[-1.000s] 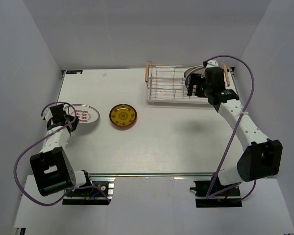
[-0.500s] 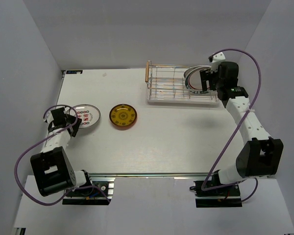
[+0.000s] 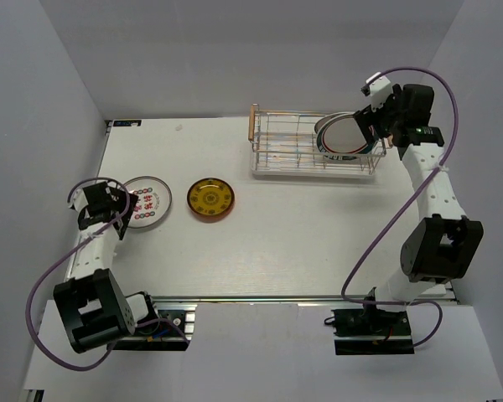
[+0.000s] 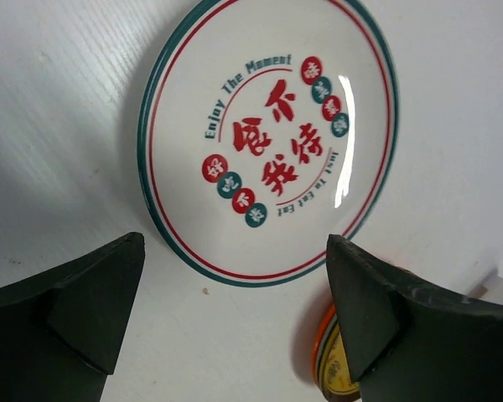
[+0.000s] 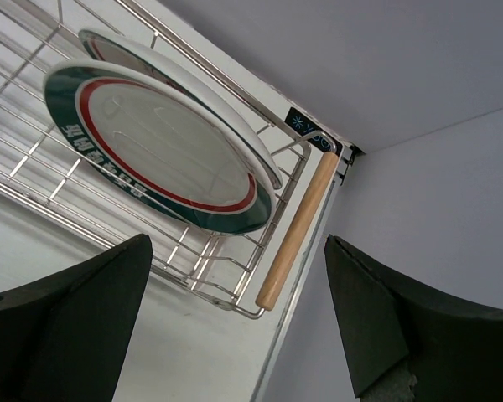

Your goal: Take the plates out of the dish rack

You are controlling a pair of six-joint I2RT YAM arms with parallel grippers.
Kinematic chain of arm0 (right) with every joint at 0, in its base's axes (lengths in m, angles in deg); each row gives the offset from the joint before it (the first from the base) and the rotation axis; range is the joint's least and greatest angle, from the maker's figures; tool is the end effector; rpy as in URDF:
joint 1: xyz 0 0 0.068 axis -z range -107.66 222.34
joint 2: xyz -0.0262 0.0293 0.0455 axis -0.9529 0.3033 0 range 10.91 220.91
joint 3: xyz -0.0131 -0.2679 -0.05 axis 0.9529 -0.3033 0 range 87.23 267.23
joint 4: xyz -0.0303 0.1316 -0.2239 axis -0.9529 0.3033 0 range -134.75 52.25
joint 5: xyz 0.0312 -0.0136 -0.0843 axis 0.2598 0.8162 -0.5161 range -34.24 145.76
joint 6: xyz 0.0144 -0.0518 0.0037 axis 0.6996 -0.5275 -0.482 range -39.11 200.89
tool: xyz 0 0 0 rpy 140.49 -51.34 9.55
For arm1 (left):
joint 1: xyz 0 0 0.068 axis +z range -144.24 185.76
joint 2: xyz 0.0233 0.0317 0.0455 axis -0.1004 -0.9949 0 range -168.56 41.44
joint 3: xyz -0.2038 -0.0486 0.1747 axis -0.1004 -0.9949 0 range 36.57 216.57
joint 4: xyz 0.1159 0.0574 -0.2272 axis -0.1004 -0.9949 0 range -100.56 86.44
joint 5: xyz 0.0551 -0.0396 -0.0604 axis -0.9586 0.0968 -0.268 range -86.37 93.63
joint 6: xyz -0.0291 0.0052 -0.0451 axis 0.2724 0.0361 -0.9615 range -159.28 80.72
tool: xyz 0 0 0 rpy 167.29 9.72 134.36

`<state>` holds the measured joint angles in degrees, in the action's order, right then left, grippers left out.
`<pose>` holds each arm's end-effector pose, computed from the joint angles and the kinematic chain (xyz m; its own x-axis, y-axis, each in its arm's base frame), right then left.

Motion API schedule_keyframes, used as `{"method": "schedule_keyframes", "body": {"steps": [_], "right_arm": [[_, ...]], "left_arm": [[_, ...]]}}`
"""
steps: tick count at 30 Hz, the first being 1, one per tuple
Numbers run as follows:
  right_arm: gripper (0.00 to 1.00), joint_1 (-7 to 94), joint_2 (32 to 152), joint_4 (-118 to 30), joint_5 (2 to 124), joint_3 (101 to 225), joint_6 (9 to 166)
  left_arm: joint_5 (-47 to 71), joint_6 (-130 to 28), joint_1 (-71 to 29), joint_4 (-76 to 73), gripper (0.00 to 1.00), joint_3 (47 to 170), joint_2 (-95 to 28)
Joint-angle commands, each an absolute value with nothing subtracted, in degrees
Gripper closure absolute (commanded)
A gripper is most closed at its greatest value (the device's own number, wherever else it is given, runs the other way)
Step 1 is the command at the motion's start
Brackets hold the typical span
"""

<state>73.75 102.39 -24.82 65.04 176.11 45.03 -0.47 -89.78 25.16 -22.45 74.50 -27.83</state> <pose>0.3751 -0.0034 0.3845 -0.2374 -0.5725 -0.7848 -0.3255 0.8081 -0.4910 0.2227 0.0811 0.2000 -0.1724 -0.8766 -0.4493 -0.7976 0.3919 -0.4585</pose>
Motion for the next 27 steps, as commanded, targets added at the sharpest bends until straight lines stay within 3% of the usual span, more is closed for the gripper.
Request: {"method": "schedule_keyframes", "body": {"steps": [1, 5, 13, 21, 27], "right_arm": [[0.11, 74.89, 103.81, -21.28, 68.76, 180.56, 39.06], [0.11, 75.94, 107.05, -19.44, 71.31, 183.12, 37.39], [0.11, 77.35, 115.04, -15.83, 75.79, 191.02, 36.42], [0.15, 77.62, 121.03, -12.84, 78.16, 196.92, 36.42], [0.2, 77.7, 123.14, -11.79, 78.61, 198.76, 35.63]], "left_arm": [[-0.77, -90.61, 25.45, -24.47, 0.02, 78.48, -24.39], [3.53, -85.96, 24.13, -25.7, 0.02, 83.67, -23.25], [42.36, -70.75, 23.61, -18.77, 0.02, 94.05, -23.25], [35.89, -68.02, 23.61, -20.08, 0.02, 94.93, -21.58], [37.81, -68.37, 23.61, -17.62, 0.02, 93.62, -22.63]]}}
